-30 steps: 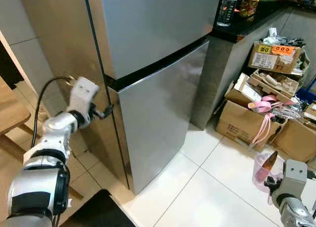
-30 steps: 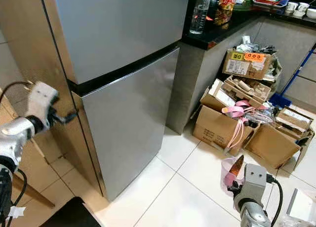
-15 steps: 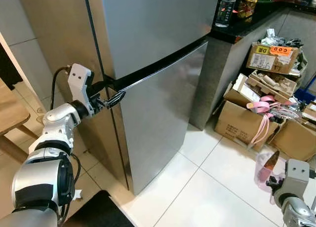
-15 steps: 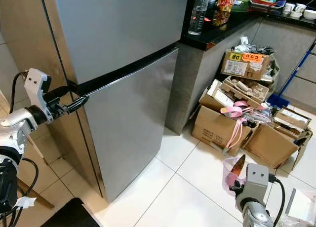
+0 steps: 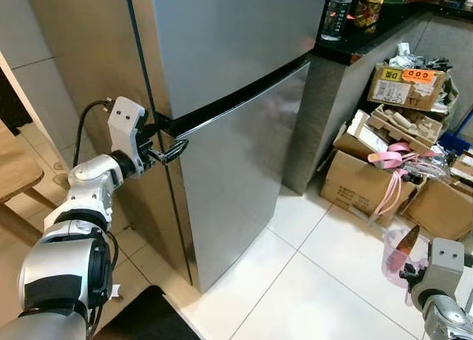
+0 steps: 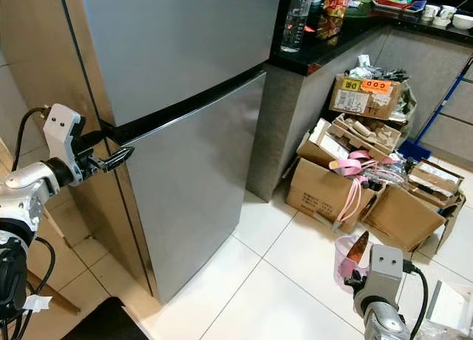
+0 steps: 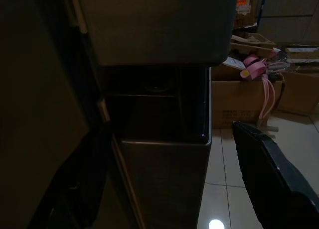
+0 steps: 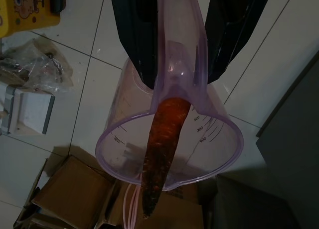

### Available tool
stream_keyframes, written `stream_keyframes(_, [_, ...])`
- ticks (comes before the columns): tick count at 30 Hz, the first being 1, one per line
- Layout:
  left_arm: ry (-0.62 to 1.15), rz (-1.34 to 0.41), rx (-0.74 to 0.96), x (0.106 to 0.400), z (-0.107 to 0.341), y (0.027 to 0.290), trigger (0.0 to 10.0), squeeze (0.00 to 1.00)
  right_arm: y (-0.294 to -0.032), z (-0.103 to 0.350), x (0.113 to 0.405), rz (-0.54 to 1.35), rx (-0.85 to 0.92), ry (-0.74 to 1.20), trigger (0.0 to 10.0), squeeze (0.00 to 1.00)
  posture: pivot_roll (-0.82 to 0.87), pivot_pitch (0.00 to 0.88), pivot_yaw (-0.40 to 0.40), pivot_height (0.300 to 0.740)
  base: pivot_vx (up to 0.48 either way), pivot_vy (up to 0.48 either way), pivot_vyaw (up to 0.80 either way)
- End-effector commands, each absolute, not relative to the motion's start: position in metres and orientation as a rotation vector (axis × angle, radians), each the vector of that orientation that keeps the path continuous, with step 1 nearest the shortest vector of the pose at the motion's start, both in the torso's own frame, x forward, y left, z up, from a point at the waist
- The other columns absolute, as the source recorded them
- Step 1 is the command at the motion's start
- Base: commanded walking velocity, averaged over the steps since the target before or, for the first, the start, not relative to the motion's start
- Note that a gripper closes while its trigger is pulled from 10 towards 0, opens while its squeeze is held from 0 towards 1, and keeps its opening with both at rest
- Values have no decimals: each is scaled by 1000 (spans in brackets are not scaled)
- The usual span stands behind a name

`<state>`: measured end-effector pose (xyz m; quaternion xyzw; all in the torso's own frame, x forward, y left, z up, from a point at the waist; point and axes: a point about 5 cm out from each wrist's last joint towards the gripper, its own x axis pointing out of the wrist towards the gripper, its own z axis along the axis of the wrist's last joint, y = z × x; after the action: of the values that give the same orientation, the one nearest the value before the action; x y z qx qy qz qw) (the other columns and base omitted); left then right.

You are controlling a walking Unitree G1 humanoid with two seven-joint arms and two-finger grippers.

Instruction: Restocking fridge

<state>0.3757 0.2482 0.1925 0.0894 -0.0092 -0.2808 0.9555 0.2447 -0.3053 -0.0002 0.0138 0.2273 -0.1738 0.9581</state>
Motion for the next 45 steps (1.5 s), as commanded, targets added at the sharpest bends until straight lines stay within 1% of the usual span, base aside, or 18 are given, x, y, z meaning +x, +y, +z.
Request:
stream_keyframes(1, [-14, -630, 166, 375, 182, 235, 10000, 0, -308, 5, 248, -363, 21, 435, 10000, 0, -49, 0, -56, 740, 0, 0, 0])
stream_keyframes(15, [-49, -767, 128, 376, 178, 206, 10000, 0, -311, 7, 248, -372, 21, 429, 10000, 0, -52, 0, -54, 740, 0, 0, 0])
stream_keyframes(30, [-69, -815, 128, 375, 181, 203, 10000, 0, -310, 7, 249, -374, 27, 423, 10000, 0, -47, 0, -48, 740, 0, 0, 0])
stream_keyframes(45, [-69, -925, 113, 372, 177, 187, 10000, 0, -309, 6, 249, -376, 31, 423, 10000, 0, -46, 0, -46, 740, 0, 0, 0])
